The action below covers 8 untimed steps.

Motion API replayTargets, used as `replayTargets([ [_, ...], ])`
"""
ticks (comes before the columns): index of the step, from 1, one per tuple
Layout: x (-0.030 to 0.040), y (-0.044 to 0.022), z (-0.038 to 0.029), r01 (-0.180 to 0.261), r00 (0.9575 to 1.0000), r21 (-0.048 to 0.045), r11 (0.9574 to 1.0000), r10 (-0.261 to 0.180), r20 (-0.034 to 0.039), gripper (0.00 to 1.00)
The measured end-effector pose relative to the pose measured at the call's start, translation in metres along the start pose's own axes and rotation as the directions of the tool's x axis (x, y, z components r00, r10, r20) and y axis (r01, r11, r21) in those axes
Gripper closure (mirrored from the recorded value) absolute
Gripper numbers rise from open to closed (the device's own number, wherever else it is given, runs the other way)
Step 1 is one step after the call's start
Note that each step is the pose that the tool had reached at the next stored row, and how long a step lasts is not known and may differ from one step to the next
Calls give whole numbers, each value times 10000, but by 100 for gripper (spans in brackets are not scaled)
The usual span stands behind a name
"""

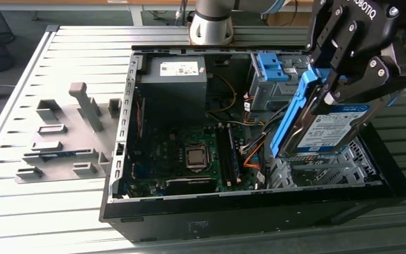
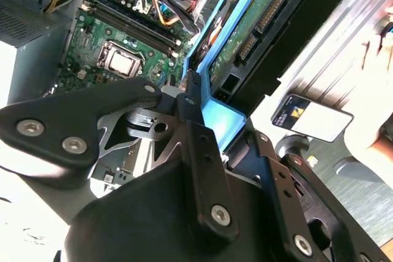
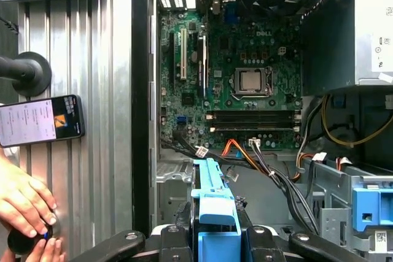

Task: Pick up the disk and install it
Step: 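Insert the disk into the insertion slot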

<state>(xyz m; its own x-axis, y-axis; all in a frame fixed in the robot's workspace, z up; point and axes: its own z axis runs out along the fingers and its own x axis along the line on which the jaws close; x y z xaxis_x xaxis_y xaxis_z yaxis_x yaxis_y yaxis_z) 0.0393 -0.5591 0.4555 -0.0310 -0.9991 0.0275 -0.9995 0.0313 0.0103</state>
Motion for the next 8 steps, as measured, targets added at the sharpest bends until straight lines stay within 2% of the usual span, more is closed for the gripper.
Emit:
replayTargets([
  [8,-1,-43,29,128,9999,5,9999,-128,-1,64],
])
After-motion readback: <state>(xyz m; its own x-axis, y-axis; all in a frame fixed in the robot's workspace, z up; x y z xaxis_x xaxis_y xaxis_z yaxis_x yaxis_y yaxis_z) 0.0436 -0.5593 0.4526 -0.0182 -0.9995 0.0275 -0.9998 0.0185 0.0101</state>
